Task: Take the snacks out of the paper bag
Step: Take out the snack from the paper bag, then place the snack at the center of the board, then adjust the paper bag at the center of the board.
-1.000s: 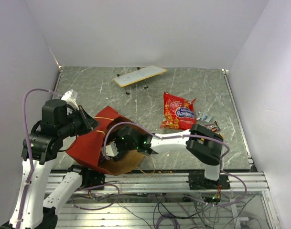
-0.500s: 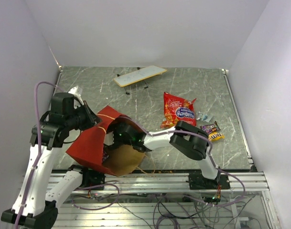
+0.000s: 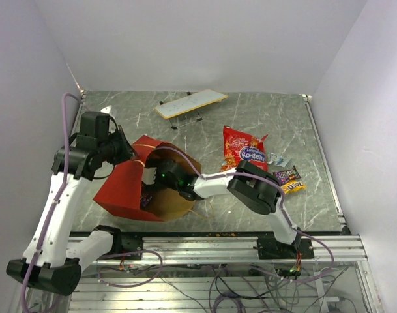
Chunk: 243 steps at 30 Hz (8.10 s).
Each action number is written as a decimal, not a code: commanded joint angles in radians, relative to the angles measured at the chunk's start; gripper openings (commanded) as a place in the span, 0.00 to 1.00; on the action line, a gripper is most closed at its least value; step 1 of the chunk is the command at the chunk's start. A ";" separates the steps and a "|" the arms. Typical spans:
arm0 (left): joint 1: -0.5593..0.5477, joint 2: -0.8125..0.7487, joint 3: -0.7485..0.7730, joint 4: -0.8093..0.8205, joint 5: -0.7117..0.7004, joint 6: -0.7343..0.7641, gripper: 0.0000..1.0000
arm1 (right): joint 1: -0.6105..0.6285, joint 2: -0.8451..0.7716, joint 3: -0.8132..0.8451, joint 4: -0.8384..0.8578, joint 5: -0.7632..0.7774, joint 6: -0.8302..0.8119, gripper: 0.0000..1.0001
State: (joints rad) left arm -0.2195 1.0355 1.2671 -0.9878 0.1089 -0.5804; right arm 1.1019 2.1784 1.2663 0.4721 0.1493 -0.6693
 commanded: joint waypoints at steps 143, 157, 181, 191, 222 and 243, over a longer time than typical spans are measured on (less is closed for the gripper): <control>-0.004 -0.193 -0.159 0.044 0.148 -0.187 0.07 | -0.929 -0.915 -0.566 -1.001 0.473 1.648 0.06; -0.004 -0.162 -0.155 0.064 0.216 -0.180 0.07 | -0.929 -0.821 -0.518 -0.908 0.506 1.541 0.09; -0.004 -0.099 -0.095 -0.059 0.297 -0.078 0.07 | -0.668 -1.059 -0.358 -1.188 0.279 1.386 0.96; -0.006 -0.086 -0.083 -0.007 0.309 -0.033 0.07 | -0.153 -1.046 -0.224 -0.913 -0.001 0.998 0.96; -0.006 -0.158 -0.060 -0.049 0.165 -0.072 0.07 | 0.113 -0.793 -0.186 -0.405 0.278 0.472 0.45; -0.006 -0.102 -0.084 0.030 0.162 -0.160 0.07 | -0.042 -0.693 -0.139 -0.302 0.100 0.445 0.39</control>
State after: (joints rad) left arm -0.2199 0.9218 1.1709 -1.0176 0.2913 -0.7162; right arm 1.0798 1.4803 1.0904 0.1287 0.2607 -0.1905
